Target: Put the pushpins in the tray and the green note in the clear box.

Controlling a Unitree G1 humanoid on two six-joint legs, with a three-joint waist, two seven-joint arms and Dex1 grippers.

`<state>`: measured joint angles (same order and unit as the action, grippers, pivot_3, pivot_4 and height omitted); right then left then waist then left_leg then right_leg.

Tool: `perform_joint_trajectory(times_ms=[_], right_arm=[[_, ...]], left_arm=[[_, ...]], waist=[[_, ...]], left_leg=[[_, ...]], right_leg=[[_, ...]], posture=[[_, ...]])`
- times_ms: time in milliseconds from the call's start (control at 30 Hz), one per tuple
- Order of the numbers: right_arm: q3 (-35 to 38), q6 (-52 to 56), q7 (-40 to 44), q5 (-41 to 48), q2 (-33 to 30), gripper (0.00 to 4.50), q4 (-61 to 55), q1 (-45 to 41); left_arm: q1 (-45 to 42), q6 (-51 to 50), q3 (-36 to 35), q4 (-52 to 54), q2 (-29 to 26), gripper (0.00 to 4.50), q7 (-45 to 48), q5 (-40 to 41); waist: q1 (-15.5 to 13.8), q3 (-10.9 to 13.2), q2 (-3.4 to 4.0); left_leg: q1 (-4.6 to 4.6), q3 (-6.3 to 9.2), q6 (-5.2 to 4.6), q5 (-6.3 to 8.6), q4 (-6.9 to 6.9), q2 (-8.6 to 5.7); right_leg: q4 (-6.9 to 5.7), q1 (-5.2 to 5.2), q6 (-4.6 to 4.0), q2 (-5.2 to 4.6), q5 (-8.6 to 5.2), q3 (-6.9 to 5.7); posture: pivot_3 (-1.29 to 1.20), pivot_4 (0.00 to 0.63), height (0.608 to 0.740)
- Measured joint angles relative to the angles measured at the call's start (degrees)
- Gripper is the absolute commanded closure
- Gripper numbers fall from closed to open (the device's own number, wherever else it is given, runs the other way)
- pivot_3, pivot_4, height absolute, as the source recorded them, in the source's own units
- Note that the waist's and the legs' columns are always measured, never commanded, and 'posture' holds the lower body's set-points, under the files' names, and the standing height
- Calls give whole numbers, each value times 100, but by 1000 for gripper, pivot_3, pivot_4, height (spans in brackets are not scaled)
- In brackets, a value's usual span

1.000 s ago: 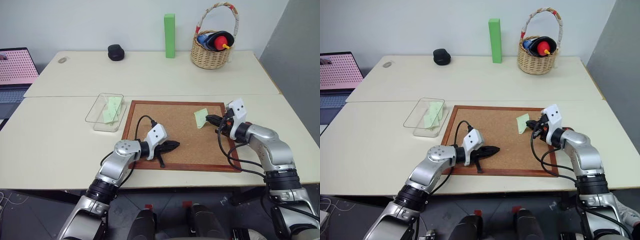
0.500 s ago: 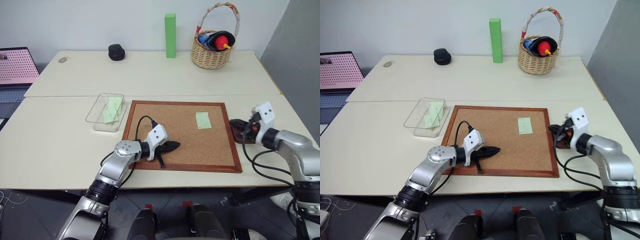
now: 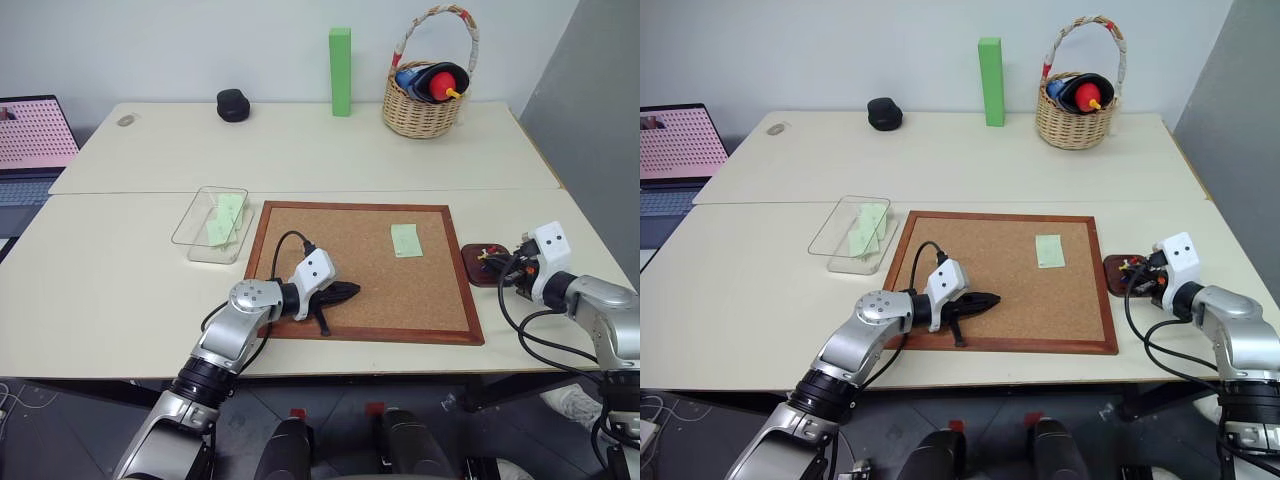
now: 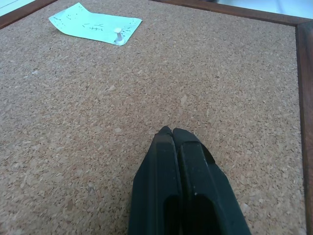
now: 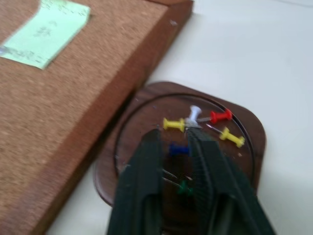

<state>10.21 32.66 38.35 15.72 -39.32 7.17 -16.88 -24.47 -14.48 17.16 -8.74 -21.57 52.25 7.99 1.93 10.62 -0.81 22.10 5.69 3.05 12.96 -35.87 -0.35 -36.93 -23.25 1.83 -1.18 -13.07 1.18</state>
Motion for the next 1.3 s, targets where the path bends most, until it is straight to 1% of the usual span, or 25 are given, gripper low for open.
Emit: perform_joint_trajectory(times_ms=[100,133,233,333,500,600,767,933,1167,1200,1267,1300], right_arm=[[0,-65,-30,-36,0,2210,41,-53],[2,-88,-49,-39,0,2110,41,-85],[78,-95,-81,32,16,1428,31,-197],[261,-84,-38,286,64,1428,-88,-283],[198,-71,112,502,164,1428,-404,-435],[-129,-106,277,511,275,1428,-692,-502],[-926,-463,279,141,710,1428,-707,-526],[-1410,-1026,162,-293,1220,1428,-64,-875],[-1487,-1475,158,-554,1441,1428,681,-1140],[-1487,-1519,155,-559,1496,1798,765,-1176],[-1494,-1602,155,-582,1564,2049,895,-1210],[-1505,-1610,156,-610,1569,2301,922,-1210]], left_arm=[[1,0,0,5,-3,4500,-3,-2],[1,0,0,7,-3,4500,-3,-2],[1,0,3,8,-3,4500,-4,-2],[2,0,2,8,-4,4500,0,-2],[-2,0,2,4,-5,4500,6,-2],[-7,0,-2,-5,-8,4500,16,-2],[-37,-2,-2,-9,-7,4500,42,-1],[-48,-16,-11,-12,-13,4500,66,-2],[-17,-19,-17,15,-17,4500,63,-2],[-12,-19,-21,16,-18,4500,60,-2],[-12,-20,-20,20,-16,4500,46,-2],[-11,-20,-19,26,-16,4500,42,-2]], waist=[[2,0,0],[2,0,0],[1,0,0],[1,0,0],[2,0,0],[3,0,0],[-2,0,-1],[-2,0,-3],[3,0,-3],[5,0,-2],[4,0,-2],[3,0,-2]], left_leg=[[0,0,0,0,0,0],[0,0,0,0,0,0],[0,1,0,0,0,0],[0,2,0,0,1,0],[0,1,0,0,0,0],[0,4,0,0,2,2],[1,4,0,0,1,0],[-2,6,0,0,1,2],[-4,5,0,0,4,2],[-5,5,0,0,4,2],[-4,5,0,0,4,2],[-4,5,0,0,4,1]], right_leg=[[0,0,0,0,0,0],[0,0,1,0,0,0],[0,0,1,0,1,0],[0,0,4,1,3,-1],[0,0,4,1,2,-1],[0,0,2,1,1,-4],[0,0,3,0,2,-3],[-2,0,5,1,3,-6],[-3,0,22,1,13,-5],[-3,0,22,1,13,-5],[-3,0,22,1,13,-5],[-3,0,22,1,13,-4]], posture=[[0,150,740],[0,150,740],[0,150,740],[0,150,740],[0,150,740],[0,150,740],[0,150,740],[0,150,740],[0,150,740],[0,150,740],[0,150,740],[0,150,740]])
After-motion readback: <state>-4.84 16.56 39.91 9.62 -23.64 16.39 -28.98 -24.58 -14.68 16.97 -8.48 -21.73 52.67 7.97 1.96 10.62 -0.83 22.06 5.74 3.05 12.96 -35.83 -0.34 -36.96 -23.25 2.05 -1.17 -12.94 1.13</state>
